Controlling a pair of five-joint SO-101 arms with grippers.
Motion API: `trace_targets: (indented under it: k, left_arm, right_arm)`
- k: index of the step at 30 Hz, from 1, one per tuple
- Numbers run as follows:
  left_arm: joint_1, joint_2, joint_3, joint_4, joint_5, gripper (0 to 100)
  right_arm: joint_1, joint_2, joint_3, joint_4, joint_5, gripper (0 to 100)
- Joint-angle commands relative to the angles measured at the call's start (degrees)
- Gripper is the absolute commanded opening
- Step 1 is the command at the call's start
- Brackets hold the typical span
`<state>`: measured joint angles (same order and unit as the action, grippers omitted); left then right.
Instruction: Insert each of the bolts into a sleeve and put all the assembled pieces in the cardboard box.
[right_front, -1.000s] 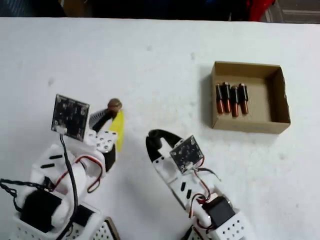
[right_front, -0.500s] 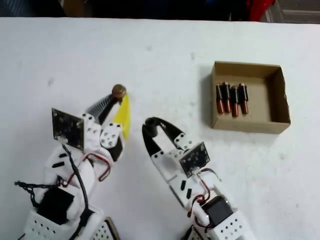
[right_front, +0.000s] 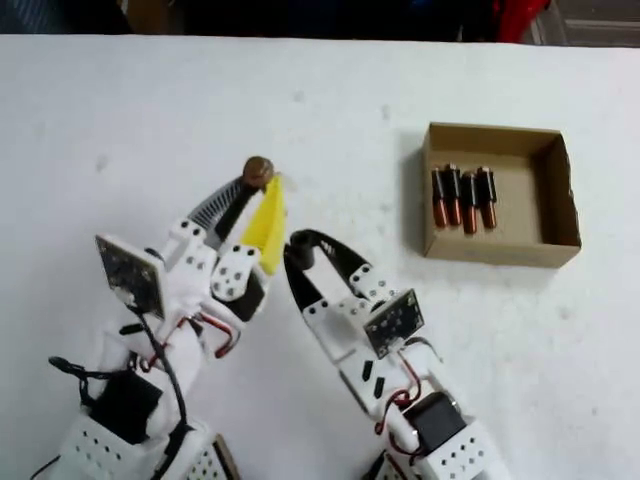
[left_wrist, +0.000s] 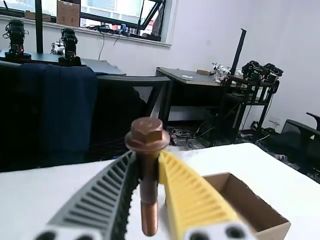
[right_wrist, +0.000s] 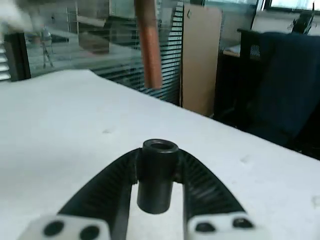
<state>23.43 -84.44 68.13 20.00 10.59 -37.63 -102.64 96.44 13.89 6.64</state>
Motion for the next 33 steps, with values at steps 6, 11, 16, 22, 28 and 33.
trace_targets:
  k: [6, 11, 16, 22, 28, 33]
  left_arm:
    - [1.36, -0.84, 0.35, -2.99, 3.96, 2]
    - [4.18, -1.01, 0.26, -0.18, 4.04, 2]
    - [4.35, -0.92, 0.35, 1.58, 4.22, 2]
    - [4.35, -1.10, 0.35, 3.87, 4.31, 2]
    - [4.35, -1.10, 0.70, 4.13, 4.40, 2]
    - [6.37, -1.01, 0.62, 8.00, 4.40, 2]
  right_arm:
    - [-0.48, -0.48, 0.44, -2.86, -0.18, 1.7]
    - [-0.48, -0.48, 0.44, -2.51, -0.18, 1.7]
    - [-0.48, -0.48, 0.44, -2.42, -0.09, 1.7]
    - [-0.40, -0.48, 0.44, -2.42, -0.09, 1.7]
    - [-0.40, -0.48, 0.44, -2.42, -0.09, 1.7]
    - [-0.40, -0.48, 0.44, -2.42, -0.09, 1.7]
